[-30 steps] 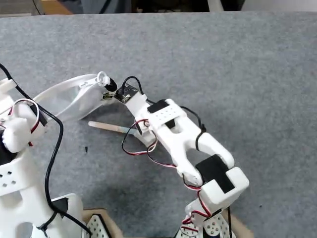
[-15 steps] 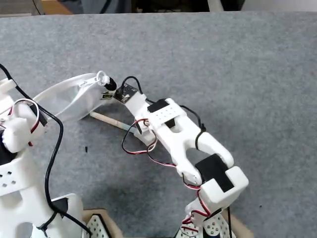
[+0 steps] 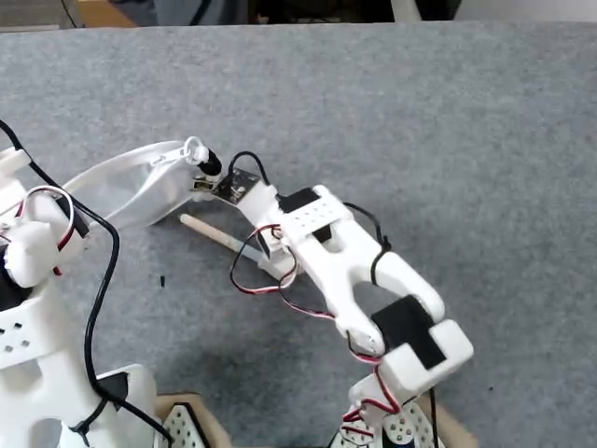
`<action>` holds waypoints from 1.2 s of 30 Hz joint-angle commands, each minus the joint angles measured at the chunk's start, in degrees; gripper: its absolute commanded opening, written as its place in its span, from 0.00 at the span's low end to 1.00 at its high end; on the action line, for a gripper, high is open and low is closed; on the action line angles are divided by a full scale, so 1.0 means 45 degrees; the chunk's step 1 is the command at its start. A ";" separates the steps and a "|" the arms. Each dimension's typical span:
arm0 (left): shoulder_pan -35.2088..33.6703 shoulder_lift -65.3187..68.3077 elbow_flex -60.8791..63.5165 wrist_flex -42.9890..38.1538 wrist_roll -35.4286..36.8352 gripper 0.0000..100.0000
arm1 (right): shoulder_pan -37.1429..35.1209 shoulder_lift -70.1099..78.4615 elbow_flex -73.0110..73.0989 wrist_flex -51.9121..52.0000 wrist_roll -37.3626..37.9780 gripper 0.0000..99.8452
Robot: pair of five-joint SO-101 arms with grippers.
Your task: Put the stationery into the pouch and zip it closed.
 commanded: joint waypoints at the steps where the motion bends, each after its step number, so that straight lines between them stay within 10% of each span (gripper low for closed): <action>1: -0.0225 0.0020 -0.0361 0.0078 -0.0098 0.03 | 0.0117 -0.1631 -0.0029 0.0840 0.0059 0.01; 13: -0.0205 0.0020 -0.0361 0.0078 -0.0117 0.03 | 0.2852 -0.6926 -0.0107 0.3985 0.1680 0.01; 36: -0.0186 -0.0078 -0.0361 0.0254 -0.0137 0.03 | 0.0234 -0.9621 -1.0442 0.8107 0.1211 0.01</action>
